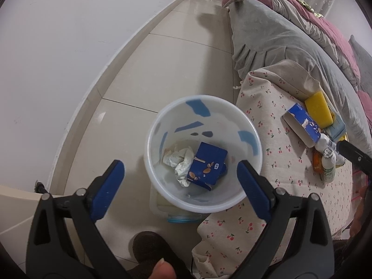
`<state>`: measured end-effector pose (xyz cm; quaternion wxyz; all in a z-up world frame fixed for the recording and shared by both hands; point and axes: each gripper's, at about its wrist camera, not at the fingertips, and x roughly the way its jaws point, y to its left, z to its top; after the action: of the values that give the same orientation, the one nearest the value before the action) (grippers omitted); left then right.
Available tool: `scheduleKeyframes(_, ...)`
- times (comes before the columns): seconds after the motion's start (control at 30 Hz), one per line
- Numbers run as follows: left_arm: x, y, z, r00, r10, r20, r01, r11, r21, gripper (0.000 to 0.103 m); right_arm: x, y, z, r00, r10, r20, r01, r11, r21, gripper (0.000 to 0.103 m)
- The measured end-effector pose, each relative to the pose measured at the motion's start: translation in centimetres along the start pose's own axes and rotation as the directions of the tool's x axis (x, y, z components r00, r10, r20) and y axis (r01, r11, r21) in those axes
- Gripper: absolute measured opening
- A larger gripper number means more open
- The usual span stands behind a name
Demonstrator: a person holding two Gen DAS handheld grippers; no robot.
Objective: Collect trash
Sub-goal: 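Grasp the light blue milk carton with the right tool while the left grasps the blue oat-print box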
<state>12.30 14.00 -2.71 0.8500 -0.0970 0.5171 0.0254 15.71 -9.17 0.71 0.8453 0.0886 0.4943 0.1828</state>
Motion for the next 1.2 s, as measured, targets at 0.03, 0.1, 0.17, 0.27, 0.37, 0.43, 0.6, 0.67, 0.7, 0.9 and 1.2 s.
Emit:
scheduleKeyframes(0.03,0.0,-0.2,0.0,1.0,-0.002,-0.001,0.002,1.0,0.005,0.097,-0.4,-0.4,-0.1,1.0,-0.01,0.006,0.01,1.0,-0.001,0.074)
scheduleKeyframes(0.1,0.0,-0.7,0.0,1.0,-0.005,-0.001,0.005,1.0,0.014,0.097,-1.4,-1.5,-0.3,0.999,-0.036,0.02,0.036,0.999,0.0,0.074)
scheduleKeyframes(0.17,0.0,-1.2,-0.1,1.0,-0.006,-0.003,0.007,1.0,0.024,0.097,-2.0,-2.7,-0.3,0.998,-0.061,0.031,0.061,0.998,0.009,0.075)
scheduleKeyframes(0.27,0.2,-2.0,-0.1,1.0,-0.006,-0.009,0.006,0.999,0.038,0.097,-3.2,-4.6,-0.4,0.993,-0.104,0.047,0.103,0.994,0.026,0.076)
scheduleKeyframes(0.37,0.4,-2.8,-0.1,1.0,-0.004,-0.016,0.005,0.999,0.048,0.097,-4.3,-6.9,-0.6,0.986,-0.155,0.056,0.152,0.987,0.05,0.076)
scheduleKeyframes(0.43,0.6,-3.4,0.0,1.0,-0.004,-0.02,0.006,0.998,0.055,0.097,-4.7,-8.4,-0.7,0.981,-0.183,0.057,0.179,0.981,0.069,0.077)
scheduleKeyframes(0.6,1.0,-4.9,0.2,1.0,-0.007,-0.026,0.009,0.998,0.064,0.097,-5.5,-11.7,-0.4,0.973,-0.223,0.056,0.215,0.969,0.125,0.077)
scheduleKeyframes(0.67,1.3,-5.6,0.3,0.999,-0.01,-0.034,0.013,0.998,0.068,0.097,-5.4,-12.5,0.0,0.974,-0.219,0.055,0.209,0.968,0.14,0.077)
scheduleKeyframes(0.7,1.4,-5.9,0.4,0.999,-0.011,-0.039,0.014,0.998,0.069,0.097,-5.3,-12.7,0.2,0.975,-0.214,0.055,0.205,0.968,0.146,0.077)
scheduleKeyframes(0.9,1.9,-7.7,1.0,0.999,-0.018,-0.05,0.022,0.996,0.082,0.097,-4.3,-13.3,1.8,0.978,-0.202,0.061,0.191,0.97,0.152,0.077)
scheduleKeyframes(1.2,2.9,-11.3,2.7,0.996,-0.042,-0.073,0.05,0.993,0.108,0.097,-2.4,-13.8,3.3,0.988,-0.151,0.04,0.142,0.976,0.167,0.064)
